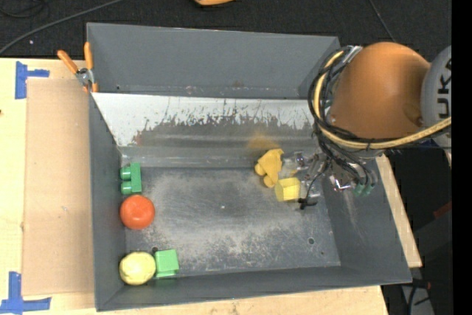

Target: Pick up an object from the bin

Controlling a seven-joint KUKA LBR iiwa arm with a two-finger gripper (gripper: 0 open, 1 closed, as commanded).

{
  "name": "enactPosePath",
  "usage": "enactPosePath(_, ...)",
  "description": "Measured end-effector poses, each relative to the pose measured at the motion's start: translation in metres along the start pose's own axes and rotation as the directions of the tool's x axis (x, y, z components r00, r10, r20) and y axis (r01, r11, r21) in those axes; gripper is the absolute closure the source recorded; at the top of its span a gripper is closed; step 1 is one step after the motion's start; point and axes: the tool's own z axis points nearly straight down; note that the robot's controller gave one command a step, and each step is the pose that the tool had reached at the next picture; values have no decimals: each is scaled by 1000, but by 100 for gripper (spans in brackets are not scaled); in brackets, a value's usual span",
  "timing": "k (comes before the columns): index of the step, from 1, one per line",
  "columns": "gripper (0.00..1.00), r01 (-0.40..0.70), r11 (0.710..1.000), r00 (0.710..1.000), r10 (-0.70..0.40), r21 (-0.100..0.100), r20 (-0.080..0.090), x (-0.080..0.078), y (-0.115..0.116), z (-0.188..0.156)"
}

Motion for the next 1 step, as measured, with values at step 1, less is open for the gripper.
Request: enactPosePath(1,100,-2,1000,1000,2,0,0,0,1,-21)
